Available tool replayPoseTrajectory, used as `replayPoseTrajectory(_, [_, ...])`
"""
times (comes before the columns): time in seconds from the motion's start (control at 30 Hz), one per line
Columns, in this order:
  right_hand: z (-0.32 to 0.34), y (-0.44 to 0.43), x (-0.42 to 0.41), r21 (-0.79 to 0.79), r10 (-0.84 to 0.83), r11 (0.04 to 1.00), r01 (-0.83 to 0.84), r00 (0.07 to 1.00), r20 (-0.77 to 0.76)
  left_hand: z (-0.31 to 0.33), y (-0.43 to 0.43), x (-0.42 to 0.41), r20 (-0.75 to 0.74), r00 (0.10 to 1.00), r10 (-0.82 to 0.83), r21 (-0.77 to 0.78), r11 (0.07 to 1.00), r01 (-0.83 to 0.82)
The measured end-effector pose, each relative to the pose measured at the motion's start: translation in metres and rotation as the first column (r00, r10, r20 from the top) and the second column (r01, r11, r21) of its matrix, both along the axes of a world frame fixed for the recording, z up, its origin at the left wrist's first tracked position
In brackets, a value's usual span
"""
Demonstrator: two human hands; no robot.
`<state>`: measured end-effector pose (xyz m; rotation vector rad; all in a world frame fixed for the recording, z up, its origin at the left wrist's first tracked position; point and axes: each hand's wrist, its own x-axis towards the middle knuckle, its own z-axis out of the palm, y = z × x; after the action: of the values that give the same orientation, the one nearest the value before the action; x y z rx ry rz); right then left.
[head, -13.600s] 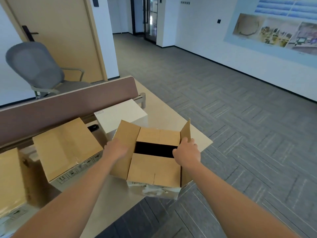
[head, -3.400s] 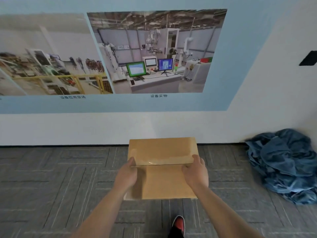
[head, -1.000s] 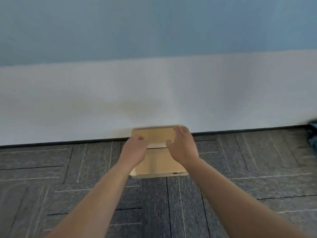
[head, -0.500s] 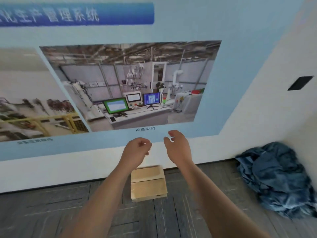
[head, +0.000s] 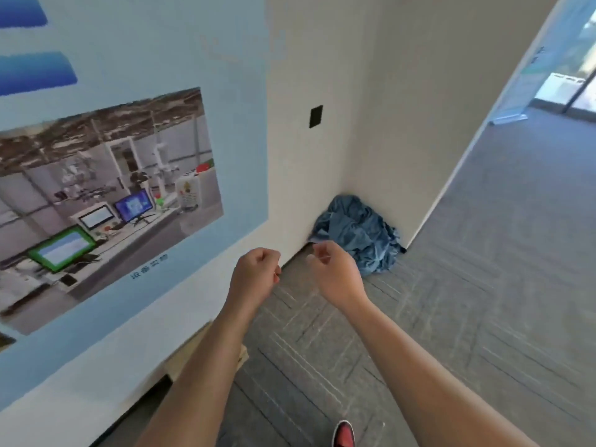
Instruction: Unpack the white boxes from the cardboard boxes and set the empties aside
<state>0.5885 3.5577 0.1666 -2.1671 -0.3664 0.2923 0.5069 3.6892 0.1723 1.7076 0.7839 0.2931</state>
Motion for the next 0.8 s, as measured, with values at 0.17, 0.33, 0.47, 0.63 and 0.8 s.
replayPoseTrajectory(0.17, [0.012, -0.136, -0.017, 0.016, -0.250, 0.968, 0.250, 0.968, 0.032, 0.007, -0.116, 0.030, 0.002, 0.962, -0.274, -0.018, 0.961, 0.274])
replayPoseTrajectory(0.33, [0.016, -0.288, -0.037, 0.084, -0.503, 0.862, 0.501, 0.864, 0.006, 0.025, -0.260, 0.046, -0.003, 0.850, -0.527, 0.081, 0.847, 0.526])
replayPoseTrajectory(0.47, [0.015, -0.433, -0.068, 0.143, -0.671, 0.734, 0.664, 0.741, 0.002, 0.026, -0.405, 0.047, -0.020, 0.721, -0.692, 0.145, 0.712, 0.687])
replayPoseTrajectory(0.63, [0.011, -0.632, -0.124, 0.188, -0.831, 0.548, 0.815, 0.556, 0.010, 0.030, -0.615, 0.031, -0.018, 0.552, -0.834, 0.126, 0.546, 0.828])
replayPoseTrajectory(0.8, [0.020, -0.803, -0.189, 0.232, -0.944, 0.322, 0.918, 0.331, 0.000, 0.046, -0.808, -0.008, 0.020, 0.371, -0.929, 0.116, 0.370, 0.922])
